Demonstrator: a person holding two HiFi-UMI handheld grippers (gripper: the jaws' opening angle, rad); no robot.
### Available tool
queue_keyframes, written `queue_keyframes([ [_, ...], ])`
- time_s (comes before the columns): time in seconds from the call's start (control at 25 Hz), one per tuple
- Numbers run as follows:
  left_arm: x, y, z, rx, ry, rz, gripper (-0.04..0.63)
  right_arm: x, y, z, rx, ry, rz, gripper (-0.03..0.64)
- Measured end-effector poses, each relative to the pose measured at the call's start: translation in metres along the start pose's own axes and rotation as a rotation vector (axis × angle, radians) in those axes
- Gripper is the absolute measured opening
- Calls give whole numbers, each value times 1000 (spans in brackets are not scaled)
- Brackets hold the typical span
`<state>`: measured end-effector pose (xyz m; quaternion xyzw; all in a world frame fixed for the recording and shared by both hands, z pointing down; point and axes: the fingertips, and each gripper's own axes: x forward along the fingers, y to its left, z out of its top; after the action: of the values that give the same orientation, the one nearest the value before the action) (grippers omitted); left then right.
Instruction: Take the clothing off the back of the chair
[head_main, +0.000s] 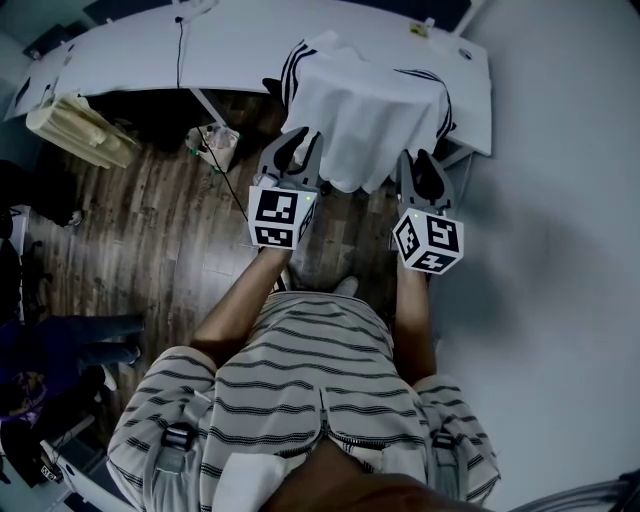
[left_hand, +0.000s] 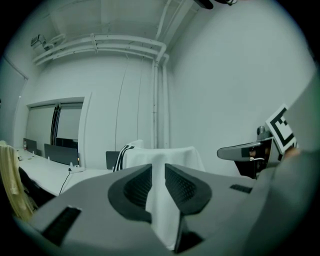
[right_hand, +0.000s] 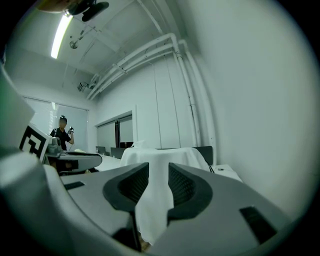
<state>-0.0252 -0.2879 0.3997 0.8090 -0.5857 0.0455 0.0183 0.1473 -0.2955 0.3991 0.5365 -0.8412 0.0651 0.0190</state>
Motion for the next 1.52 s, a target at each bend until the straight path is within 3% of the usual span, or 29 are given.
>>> queue_keyframes([
  [0.68, 29, 29, 2, -20, 12, 38, 153, 35, -30, 10, -14, 11, 5, 232],
  [1.52, 64, 54, -10, -36, 76, 43, 173, 71, -72, 5, -62, 74, -16, 238],
])
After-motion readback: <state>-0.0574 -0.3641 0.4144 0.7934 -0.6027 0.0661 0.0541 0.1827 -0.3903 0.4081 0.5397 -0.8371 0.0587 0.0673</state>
